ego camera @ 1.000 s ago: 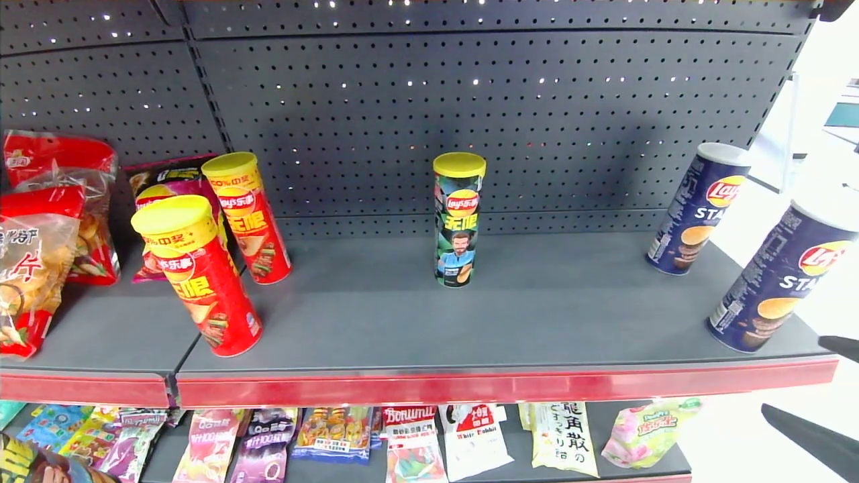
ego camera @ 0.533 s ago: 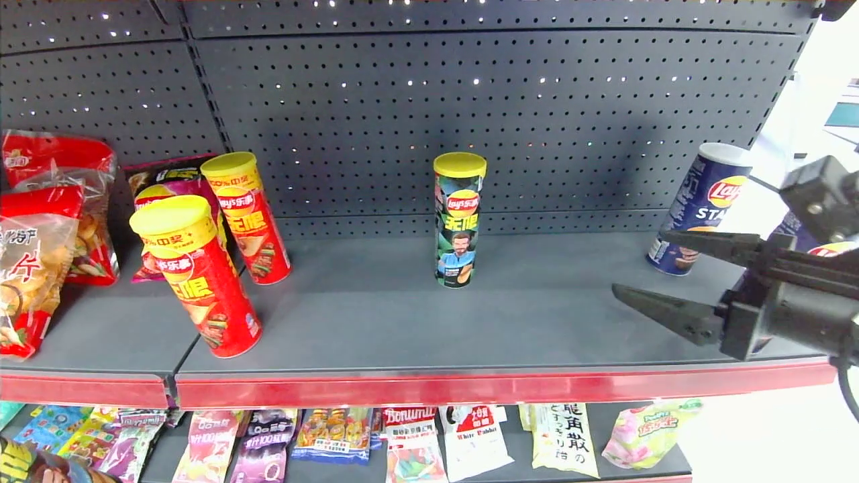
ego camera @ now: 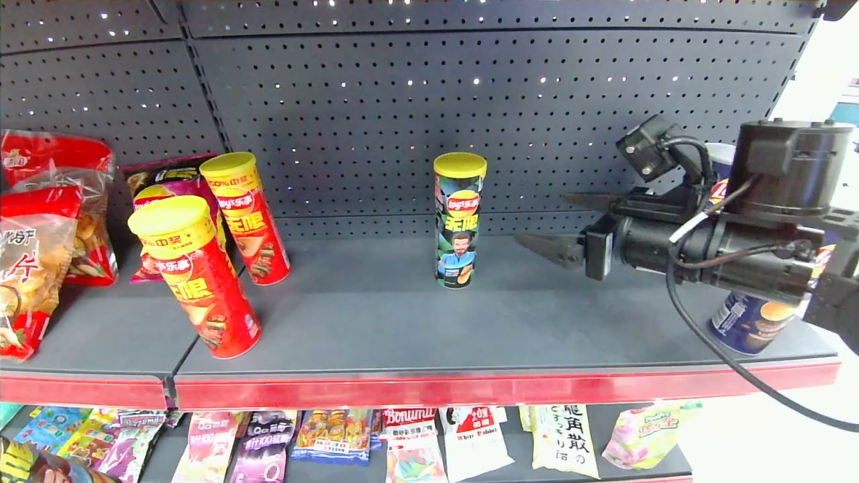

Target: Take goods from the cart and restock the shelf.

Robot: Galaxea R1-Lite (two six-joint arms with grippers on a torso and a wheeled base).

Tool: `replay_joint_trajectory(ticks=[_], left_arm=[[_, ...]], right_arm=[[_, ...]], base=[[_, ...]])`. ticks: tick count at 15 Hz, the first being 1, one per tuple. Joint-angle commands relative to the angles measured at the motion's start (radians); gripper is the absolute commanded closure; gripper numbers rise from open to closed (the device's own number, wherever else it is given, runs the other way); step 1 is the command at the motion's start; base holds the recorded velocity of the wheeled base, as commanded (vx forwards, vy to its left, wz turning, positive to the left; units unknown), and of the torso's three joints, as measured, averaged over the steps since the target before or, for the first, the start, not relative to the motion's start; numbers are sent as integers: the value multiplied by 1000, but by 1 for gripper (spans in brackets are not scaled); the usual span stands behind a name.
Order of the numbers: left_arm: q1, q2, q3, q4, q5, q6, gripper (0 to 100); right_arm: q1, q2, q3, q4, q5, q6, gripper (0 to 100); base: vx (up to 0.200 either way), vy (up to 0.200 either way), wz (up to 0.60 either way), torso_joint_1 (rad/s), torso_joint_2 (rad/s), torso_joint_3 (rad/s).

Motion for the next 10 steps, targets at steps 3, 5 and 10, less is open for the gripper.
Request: replay_joint_trajectory(ticks=[3,5,10], left_arm=[[0,2,-1,-1,7,0,100],[0,5,-3,-1,7,1,100],[0,5,-4,-1,8,0,100]], right_arm=[[16,158,-120,-3,-5,2,0],[21,201,-166,-3,-3,0,0],[50,278,-258,-3,-3,3,0]], base=[[0,0,0,0,0,0],[0,0,0,0,0,0],[0,0,0,0,0,0]])
